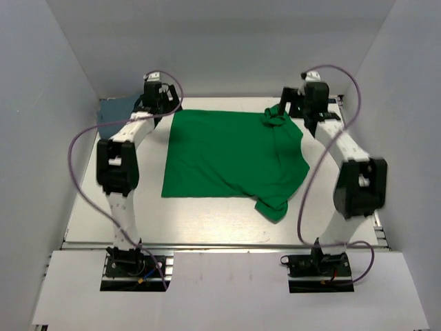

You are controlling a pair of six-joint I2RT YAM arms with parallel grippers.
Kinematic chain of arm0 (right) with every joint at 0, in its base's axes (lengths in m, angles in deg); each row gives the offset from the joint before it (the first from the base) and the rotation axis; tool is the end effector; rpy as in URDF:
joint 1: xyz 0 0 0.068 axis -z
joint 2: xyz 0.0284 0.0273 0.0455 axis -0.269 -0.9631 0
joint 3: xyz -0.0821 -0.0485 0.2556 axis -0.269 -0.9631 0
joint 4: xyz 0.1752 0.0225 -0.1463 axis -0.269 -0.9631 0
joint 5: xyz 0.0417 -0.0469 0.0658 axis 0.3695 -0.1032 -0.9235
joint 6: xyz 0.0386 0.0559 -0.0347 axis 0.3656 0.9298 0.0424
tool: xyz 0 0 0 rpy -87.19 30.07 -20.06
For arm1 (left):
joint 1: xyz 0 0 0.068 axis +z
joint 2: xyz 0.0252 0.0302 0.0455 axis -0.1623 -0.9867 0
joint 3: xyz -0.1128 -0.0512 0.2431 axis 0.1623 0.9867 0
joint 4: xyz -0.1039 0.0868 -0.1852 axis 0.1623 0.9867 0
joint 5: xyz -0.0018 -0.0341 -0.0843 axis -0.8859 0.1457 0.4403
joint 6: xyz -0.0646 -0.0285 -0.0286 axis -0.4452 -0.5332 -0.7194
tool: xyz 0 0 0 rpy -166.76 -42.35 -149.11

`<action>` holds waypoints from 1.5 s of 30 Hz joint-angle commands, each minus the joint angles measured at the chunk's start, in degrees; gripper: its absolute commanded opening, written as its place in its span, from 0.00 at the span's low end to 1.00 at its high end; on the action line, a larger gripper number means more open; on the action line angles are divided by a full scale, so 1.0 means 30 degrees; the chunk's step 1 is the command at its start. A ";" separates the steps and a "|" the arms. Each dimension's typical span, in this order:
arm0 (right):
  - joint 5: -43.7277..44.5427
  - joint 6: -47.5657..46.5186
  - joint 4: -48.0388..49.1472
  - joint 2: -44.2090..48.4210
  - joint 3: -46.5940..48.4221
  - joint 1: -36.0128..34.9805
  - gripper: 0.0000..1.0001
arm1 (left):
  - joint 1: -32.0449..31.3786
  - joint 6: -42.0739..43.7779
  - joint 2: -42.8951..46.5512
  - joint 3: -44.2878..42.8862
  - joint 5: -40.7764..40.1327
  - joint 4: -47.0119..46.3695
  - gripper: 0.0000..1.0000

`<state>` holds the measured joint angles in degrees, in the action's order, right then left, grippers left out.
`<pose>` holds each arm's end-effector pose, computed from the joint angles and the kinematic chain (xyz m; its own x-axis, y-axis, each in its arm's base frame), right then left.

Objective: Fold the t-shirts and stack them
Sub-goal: Flatten out the tshirt, then grap the side of the flattened tshirt closest away from the robot with both arms

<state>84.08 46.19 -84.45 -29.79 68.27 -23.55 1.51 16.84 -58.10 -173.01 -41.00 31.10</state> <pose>0.4312 0.0597 0.2997 -0.4089 0.0961 -0.9075 -0.0703 0.9882 0.1363 0.5019 -0.0643 0.2277 -0.5234 -0.2677 -0.8089 -0.1091 0.9626 -0.2480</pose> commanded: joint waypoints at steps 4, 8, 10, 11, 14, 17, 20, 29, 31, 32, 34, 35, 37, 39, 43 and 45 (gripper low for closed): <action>-0.2105 0.3149 -0.1853 0.6801 -0.7010 -0.0135 0.90 | -0.0406 -0.1240 0.8306 0.7928 0.1007 0.2699 1.00; -0.2484 0.3913 -0.4807 0.9320 -1.1013 -0.0339 0.90 | -0.0406 -0.2419 1.2527 1.4890 0.1297 0.2059 1.00; -0.2838 0.3887 -0.5107 1.1132 -1.2020 -0.0515 0.90 | -0.0406 -0.2682 1.3788 1.6458 0.1886 0.2344 1.00; -0.2576 0.4031 -0.6298 1.2040 -1.3098 -0.0632 0.90 | -0.0406 -0.3234 1.4838 1.7537 0.1886 0.2697 1.00; -0.0790 0.4557 -0.8761 1.4208 -1.4535 -0.0692 0.90 | -0.0406 -0.3415 1.6598 1.9215 0.1478 0.3547 1.00; -0.0346 0.6134 -1.0493 1.6060 -1.6298 -0.0692 0.90 | -0.0406 -0.3415 1.7658 2.0592 0.1476 0.3989 1.00; -0.1309 0.7048 -1.1258 1.7292 -1.7969 -0.0896 0.87 | -0.0406 -0.3589 1.8452 2.1853 0.1651 0.3113 1.00; -0.3920 0.7783 -1.1760 1.7119 -1.9055 -0.2389 0.74 | -0.0581 -0.3034 1.7722 2.2060 0.2853 0.2058 1.00; -0.3717 0.8134 -1.1175 1.7060 -1.9581 -0.2683 0.73 | -0.0581 -0.3034 1.7544 2.2060 0.2853 0.1851 1.00; -0.3629 0.8250 -1.0970 1.6914 -1.9670 -0.2713 0.71 | -0.0581 -0.3034 1.7341 2.2060 0.2853 0.1561 1.00; -0.4064 0.8515 -0.9887 1.6680 -1.9817 -0.3005 0.70 | -0.0581 -0.3034 1.7075 2.2060 0.2853 0.1558 0.99; -0.4300 0.8689 -0.9478 1.6533 -2.0050 -0.3209 0.66 | -0.0581 -0.3034 1.6872 2.2060 0.2853 0.1558 0.97; -0.4419 0.8954 -0.8100 1.6154 -2.0227 -0.3386 0.64 | -0.0755 -0.3034 1.6638 2.2263 0.3058 0.1326 0.93; -0.4332 0.9159 -0.7426 1.5480 -2.0257 -0.3533 0.54 | -0.0757 -0.3034 1.6636 2.2441 0.3058 0.1091 0.84; -0.4361 0.9481 -0.6338 1.4775 -1.9705 -0.3679 0.28 | -0.0757 -0.3034 1.6052 2.3054 0.3058 0.0477 0.70; -0.3809 0.9511 -0.6601 1.4860 -1.9497 -0.3738 0.05 | -0.0757 -0.3034 1.5789 2.3259 0.3788 0.0036 0.61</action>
<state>71.91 73.54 -106.75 14.64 7.77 -34.30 -0.55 7.62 -10.17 -104.38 -32.00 34.05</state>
